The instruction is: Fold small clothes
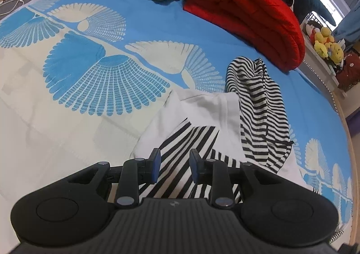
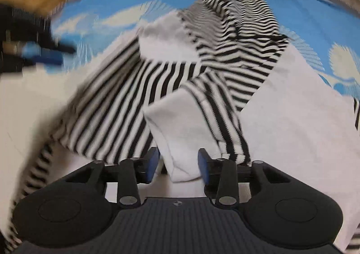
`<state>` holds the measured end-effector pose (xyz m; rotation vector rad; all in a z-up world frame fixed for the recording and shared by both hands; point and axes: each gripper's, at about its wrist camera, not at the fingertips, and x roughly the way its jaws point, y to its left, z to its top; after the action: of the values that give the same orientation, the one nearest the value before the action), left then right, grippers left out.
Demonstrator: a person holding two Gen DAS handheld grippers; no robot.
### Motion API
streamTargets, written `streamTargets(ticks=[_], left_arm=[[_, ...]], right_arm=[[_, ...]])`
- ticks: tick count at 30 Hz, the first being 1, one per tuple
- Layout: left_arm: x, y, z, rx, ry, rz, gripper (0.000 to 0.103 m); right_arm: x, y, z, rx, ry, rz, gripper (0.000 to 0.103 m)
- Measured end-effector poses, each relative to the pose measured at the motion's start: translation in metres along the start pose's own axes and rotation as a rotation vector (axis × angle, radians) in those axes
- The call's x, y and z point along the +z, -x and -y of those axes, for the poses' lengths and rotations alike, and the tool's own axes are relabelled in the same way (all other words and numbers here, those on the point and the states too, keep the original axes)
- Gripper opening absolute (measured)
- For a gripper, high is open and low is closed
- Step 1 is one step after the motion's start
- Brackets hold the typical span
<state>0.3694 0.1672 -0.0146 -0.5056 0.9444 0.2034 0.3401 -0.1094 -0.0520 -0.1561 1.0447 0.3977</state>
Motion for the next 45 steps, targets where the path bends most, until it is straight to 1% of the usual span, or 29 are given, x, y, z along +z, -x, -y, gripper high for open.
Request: streamTargets(ticks=[3, 5, 7, 8, 11, 13, 14, 15, 16, 17, 19, 20, 22, 24, 26, 28, 30, 32, 35, 38, 41, 42, 43, 45], left_arm=[[0.007, 0.003, 0.002, -0.001, 0.007, 0.016, 0.031], [0.011, 0.008, 0.003, -0.014, 0.019, 0.033, 0.031], [0.014, 0.012, 0.005, -0.026, 0.020, 0.047, 0.031], [0.014, 0.013, 0.006, -0.020, 0.017, 0.054, 0.033], [0.014, 0.011, 0.008, -0.004, 0.006, 0.046, 0.034], [0.015, 0.010, 0.006, -0.019, 0.016, 0.036, 0.034], [0.016, 0.011, 0.005, -0.025, 0.019, 0.038, 0.034], [0.016, 0.012, 0.005, -0.022, 0.016, 0.044, 0.034], [0.016, 0.013, 0.004, -0.014, 0.012, 0.049, 0.034], [0.017, 0.014, 0.004, -0.009, 0.011, 0.052, 0.034], [0.017, 0.013, 0.002, -0.013, 0.017, 0.047, 0.034], [0.017, 0.013, 0.002, -0.013, 0.019, 0.046, 0.034], [0.017, 0.013, 0.002, -0.009, 0.019, 0.049, 0.034], [0.017, 0.014, 0.003, -0.010, 0.023, 0.051, 0.034], [0.016, 0.013, 0.004, -0.013, 0.020, 0.052, 0.034], [0.015, 0.012, 0.007, -0.011, 0.010, 0.052, 0.034], [0.015, 0.011, 0.008, -0.010, 0.006, 0.049, 0.034], [0.016, 0.010, 0.006, -0.009, 0.011, 0.046, 0.034], [0.018, 0.011, 0.001, 0.003, 0.012, 0.052, 0.034], [0.019, 0.010, -0.002, 0.015, 0.005, 0.052, 0.034], [0.018, 0.008, -0.003, 0.018, 0.013, 0.043, 0.034], [0.018, 0.007, -0.002, 0.017, 0.015, 0.039, 0.034], [0.017, 0.006, -0.001, 0.016, 0.015, 0.037, 0.034], [0.016, 0.005, 0.001, 0.012, 0.013, 0.034, 0.034]], right_arm=[[-0.005, -0.004, -0.008, -0.033, 0.071, 0.002, 0.042], [-0.006, -0.006, -0.013, -0.047, 0.115, 0.002, 0.044], [-0.007, -0.007, -0.018, -0.051, 0.139, 0.001, 0.052], [-0.007, -0.009, -0.020, -0.052, 0.149, 0.001, 0.053], [-0.008, -0.014, -0.029, -0.082, 0.200, 0.014, 0.054], [-0.007, -0.016, -0.033, -0.102, 0.223, 0.024, 0.053], [-0.007, -0.018, -0.034, -0.109, 0.225, 0.026, 0.051], [-0.006, -0.018, -0.034, -0.117, 0.224, 0.028, 0.044], [-0.005, -0.018, -0.033, -0.131, 0.221, 0.030, 0.034], [-0.005, -0.018, -0.032, -0.140, 0.221, 0.032, 0.029], [-0.003, -0.017, -0.028, -0.131, 0.211, 0.034, 0.014], [-0.002, -0.015, -0.025, -0.120, 0.192, 0.037, 0.010], [0.001, -0.008, -0.018, -0.109, 0.150, 0.057, 0.008], [0.007, 0.006, -0.008, -0.085, 0.098, 0.116, 0.007], [0.015, 0.023, 0.006, -0.056, 0.016, 0.186, 0.007], [0.021, 0.038, 0.025, -0.047, -0.083, 0.251, 0.007], [0.024, 0.050, 0.047, -0.055, -0.186, 0.301, 0.006], [0.024, 0.057, 0.070, -0.066, -0.297, 0.323, 0.006], [0.018, 0.060, 0.103, -0.078, -0.461, 0.330, 0.004], [0.006, 0.057, 0.130, -0.126, -0.585, 0.303, 0.003], [-0.005, 0.052, 0.151, -0.172, -0.684, 0.256, 0.001], [-0.008, 0.050, 0.157, -0.182, -0.714, 0.240, 0.001], [-0.010, 0.048, 0.160, -0.188, -0.732, 0.227, 0.005], [-0.015, 0.044, 0.168, -0.183, -0.769, 0.202, 0.005]])
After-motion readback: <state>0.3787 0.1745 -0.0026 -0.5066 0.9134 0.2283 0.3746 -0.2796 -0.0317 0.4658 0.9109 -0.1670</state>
